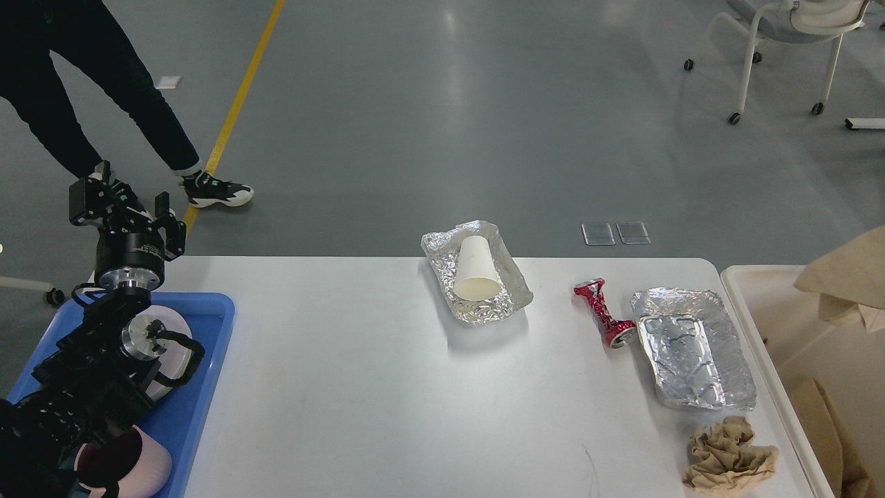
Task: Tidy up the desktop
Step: 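Carry the paper bag into the white bin and open the right gripper, then raise the right gripper back over the table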
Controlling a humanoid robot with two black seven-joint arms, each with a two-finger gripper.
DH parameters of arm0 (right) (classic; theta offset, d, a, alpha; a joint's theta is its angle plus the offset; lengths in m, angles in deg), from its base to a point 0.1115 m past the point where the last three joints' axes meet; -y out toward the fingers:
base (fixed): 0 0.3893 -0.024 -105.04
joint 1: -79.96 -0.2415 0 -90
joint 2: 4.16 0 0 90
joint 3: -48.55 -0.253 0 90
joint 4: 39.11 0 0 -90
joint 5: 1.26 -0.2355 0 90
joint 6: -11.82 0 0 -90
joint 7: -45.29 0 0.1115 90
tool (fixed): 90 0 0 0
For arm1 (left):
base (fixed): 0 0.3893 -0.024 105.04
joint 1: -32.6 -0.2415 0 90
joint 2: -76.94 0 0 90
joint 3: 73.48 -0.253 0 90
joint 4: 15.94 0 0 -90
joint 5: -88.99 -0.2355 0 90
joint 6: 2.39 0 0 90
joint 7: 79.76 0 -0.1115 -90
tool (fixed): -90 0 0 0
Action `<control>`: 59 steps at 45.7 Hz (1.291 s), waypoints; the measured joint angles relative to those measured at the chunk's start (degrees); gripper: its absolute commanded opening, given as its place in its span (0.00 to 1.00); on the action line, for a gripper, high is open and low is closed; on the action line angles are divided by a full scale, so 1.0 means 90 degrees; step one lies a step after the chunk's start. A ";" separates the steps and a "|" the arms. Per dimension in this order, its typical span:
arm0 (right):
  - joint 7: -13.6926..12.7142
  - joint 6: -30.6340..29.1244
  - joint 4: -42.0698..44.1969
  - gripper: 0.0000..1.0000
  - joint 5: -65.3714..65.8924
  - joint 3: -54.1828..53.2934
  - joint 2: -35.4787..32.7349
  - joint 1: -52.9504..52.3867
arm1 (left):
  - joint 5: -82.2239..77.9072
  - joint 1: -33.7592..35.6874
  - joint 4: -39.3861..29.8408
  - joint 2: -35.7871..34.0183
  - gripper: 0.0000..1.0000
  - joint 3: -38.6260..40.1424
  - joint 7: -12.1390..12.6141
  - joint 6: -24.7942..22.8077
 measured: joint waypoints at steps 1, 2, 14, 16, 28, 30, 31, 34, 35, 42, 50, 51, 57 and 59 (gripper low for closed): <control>-0.0003 0.0001 -0.0001 0.24 0.0000 0.0000 -0.0011 0.0082 | 0.0000 0.0000 0.0000 0.0000 0.97 0.0000 0.0000 0.0000; -0.0004 0.0001 -0.0002 0.45 -0.0001 0.0000 -0.0018 0.0169 | 0.0000 0.0000 0.0000 0.0000 0.97 0.0000 0.0000 0.0000; 0.0005 0.0152 -0.0032 1.00 0.0025 -0.0091 -0.0037 0.0554 | 0.0000 0.0000 0.0000 0.0000 0.97 0.0000 0.0000 0.0000; 0.0008 0.0152 -0.0048 1.00 0.0025 -0.0087 -0.0034 0.0557 | 0.0000 0.0000 0.0000 0.0000 0.97 0.0000 0.0000 0.0000; 0.0009 0.0064 -0.0095 1.00 0.0003 -0.0022 0.0360 0.0384 | 0.0000 0.0000 0.0000 0.0000 0.97 0.0000 0.0000 0.0000; 0.0009 0.0061 -0.0068 1.00 0.0003 -0.0012 0.0419 0.0228 | 0.0000 0.0000 0.0000 0.0000 0.97 0.0000 0.0000 0.0000; 0.0007 0.0060 -0.0064 1.00 0.0003 -0.0007 0.0444 0.0139 | 0.0000 0.0000 0.0000 0.0000 0.97 0.0000 0.0000 0.0000; -0.0020 0.0050 -0.0074 1.00 0.0021 0.0062 0.0576 -0.0189 | 0.0000 0.0000 0.0000 0.0000 0.97 0.0000 0.0000 0.0000; -0.0060 0.0042 -0.0084 1.00 0.0025 0.0137 0.0659 -0.0326 | 0.0000 0.0000 0.0000 0.0000 0.97 0.0000 0.0000 0.0000; -0.0645 -0.0368 -0.0112 1.00 0.0003 0.1271 0.1503 -0.1376 | 0.0000 0.0000 0.0000 0.0000 0.97 0.0000 0.0000 0.0000; -0.0840 -0.1205 -0.0283 1.00 -0.0069 0.2082 0.2350 -0.2327 | -0.0001 0.0000 0.0000 0.0000 0.97 0.0000 0.0000 0.0000; -0.0845 -0.1326 -0.0358 1.00 -0.0073 0.2127 0.2410 -0.2451 | 0.0000 0.0000 0.0000 0.0000 0.97 0.0000 0.0000 0.0000; -0.0851 -0.2068 -0.1108 1.00 -0.0077 0.2452 0.2690 -0.3485 | 0.0000 0.0000 0.0000 0.0000 0.97 0.0000 0.0000 0.0000; -0.0844 -0.2273 -0.1423 1.00 -0.0077 0.2612 0.2817 -0.3854 | 0.0000 0.0000 0.0000 0.0000 0.97 0.0000 0.0000 0.0000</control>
